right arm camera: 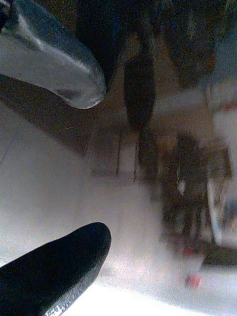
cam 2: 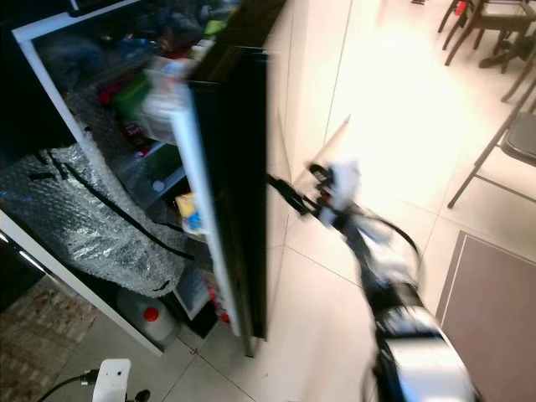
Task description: Restocking fridge
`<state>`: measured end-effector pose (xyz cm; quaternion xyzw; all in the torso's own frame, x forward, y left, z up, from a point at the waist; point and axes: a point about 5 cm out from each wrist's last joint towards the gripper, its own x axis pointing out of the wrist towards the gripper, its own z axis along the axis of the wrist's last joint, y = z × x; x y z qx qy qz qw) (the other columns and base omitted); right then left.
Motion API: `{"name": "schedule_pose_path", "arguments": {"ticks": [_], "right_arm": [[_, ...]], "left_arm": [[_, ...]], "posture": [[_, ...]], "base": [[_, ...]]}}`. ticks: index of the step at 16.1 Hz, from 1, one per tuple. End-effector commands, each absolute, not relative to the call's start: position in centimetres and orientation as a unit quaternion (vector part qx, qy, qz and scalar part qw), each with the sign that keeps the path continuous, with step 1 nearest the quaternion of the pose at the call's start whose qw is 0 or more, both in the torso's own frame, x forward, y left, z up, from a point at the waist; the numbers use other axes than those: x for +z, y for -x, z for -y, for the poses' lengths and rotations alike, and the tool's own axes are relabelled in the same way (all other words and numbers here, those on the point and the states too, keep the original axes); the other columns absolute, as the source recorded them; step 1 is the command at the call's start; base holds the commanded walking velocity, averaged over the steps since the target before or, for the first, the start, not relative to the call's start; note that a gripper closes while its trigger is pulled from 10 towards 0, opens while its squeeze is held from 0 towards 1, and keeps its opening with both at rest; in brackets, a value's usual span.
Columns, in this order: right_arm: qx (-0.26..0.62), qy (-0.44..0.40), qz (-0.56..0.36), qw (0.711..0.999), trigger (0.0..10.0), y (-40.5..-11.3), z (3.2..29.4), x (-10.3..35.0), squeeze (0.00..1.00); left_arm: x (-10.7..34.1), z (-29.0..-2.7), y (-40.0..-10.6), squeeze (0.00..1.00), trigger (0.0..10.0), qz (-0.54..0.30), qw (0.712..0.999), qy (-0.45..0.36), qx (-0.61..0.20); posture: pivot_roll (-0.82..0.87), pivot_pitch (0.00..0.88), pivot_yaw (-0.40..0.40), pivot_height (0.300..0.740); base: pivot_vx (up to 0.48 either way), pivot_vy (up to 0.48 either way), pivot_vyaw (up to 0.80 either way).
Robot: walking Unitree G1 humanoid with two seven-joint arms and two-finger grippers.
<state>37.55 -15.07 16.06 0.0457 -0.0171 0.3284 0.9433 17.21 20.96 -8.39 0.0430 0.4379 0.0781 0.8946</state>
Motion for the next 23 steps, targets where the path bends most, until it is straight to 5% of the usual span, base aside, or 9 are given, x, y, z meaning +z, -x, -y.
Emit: {"name": "schedule_pose_path", "arguments": {"ticks": [1,7,14,17,23], "right_arm": [[0.348,-0.044,0.045,0.936,10.0,-38.0,14.1,17.6,0.00],[0.422,-0.024,0.035,0.906,10.0,-38.7,9.4,18.6,0.00],[0.231,-0.078,0.004,0.970,10.0,-38.5,15.1,14.9,0.00],[0.039,-0.109,-0.123,0.986,10.0,-34.7,20.5,6.9,0.00],[-0.028,-0.128,-0.321,0.938,10.0,-25.2,20.6,-3.7,0.00]], "left_arm": [[-8.6,-21.1,-16.7,0.00,10.0,-0.445,0.890,-0.046,0.082],[-8.4,-21.2,-17.2,0.00,10.0,-0.438,0.894,-0.045,0.085],[-8.4,-20.9,-17.2,0.00,10.0,-0.438,0.894,-0.048,0.077],[-8.3,-20.7,-17.4,0.00,10.0,-0.436,0.896,-0.047,0.073],[-8.4,-20.5,-17.3,0.00,10.0,-0.436,0.896,-0.037,0.070]], "posture": [[-0.19,0.049,0.008,0.740],[-0.17,0.032,0.006,0.740],[-0.19,0.039,0.014,0.740],[-0.19,0.048,0.019,0.740],[-0.19,0.050,0.011,0.740]], "base": [[0.000,0.000,0.00],[0.000,0.000,0.00],[0.000,0.000,0.00],[0.000,0.000,0.00],[0.000,0.000,0.00]]}}
